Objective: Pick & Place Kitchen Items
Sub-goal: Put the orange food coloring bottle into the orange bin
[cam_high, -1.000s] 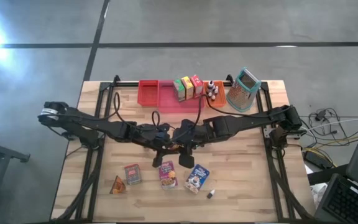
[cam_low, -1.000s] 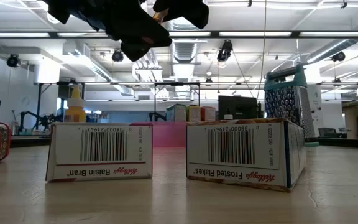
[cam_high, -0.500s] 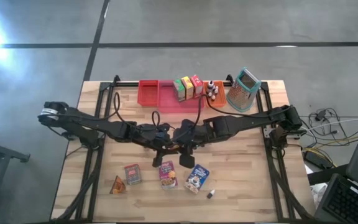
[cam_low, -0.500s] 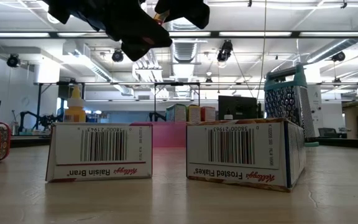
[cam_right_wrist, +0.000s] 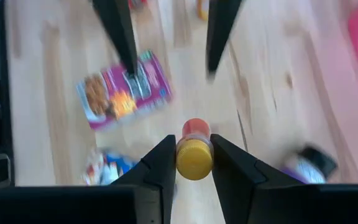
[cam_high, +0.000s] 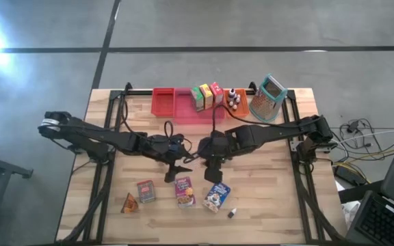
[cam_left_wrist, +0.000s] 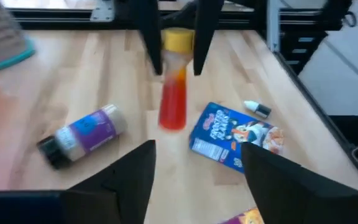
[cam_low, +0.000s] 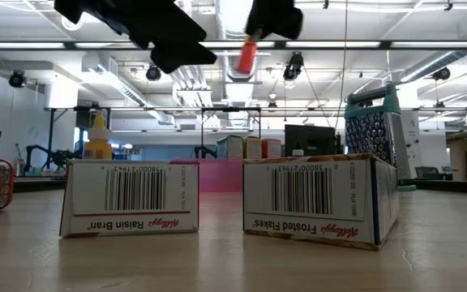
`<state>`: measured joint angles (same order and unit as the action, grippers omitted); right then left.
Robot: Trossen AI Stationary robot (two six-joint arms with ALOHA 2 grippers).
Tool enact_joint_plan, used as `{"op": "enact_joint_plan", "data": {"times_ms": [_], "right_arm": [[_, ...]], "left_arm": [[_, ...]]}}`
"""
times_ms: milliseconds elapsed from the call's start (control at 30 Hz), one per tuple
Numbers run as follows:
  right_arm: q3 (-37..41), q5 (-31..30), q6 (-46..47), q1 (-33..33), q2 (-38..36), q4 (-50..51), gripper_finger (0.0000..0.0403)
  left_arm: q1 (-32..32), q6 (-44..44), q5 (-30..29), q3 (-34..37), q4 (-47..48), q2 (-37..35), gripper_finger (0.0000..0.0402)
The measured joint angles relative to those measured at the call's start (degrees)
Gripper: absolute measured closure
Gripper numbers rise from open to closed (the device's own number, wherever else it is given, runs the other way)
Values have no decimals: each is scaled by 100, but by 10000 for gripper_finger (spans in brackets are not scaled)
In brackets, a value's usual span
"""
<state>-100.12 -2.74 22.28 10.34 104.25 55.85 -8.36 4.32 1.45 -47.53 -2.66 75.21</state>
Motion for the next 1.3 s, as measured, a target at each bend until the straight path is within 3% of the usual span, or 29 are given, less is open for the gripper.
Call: {"op": "enact_joint_plan", "data": {"times_ms": [133, 333, 667, 900, 1300], "right_arm": [[0, 8, 111, 62, 0, 515, 328], [0, 40, 362, 158, 0, 907, 312], [11, -23, 400, -27, 0, 1178, 329], [13, -228, 304, -421, -22, 1489, 314], [201, -690, 125, -1481, -435, 1920, 323]], "left_arm": [[-6, 23, -912, 31, 279, -270, 155], [0, 0, -2064, 559, -146, -761, 155], [9, -17, -2109, 1591, -1889, -1513, 154], [9, 47, -2109, 1735, -1944, -1707, 154], [9, 87, -2109, 1788, -1924, -1797, 157]]}}
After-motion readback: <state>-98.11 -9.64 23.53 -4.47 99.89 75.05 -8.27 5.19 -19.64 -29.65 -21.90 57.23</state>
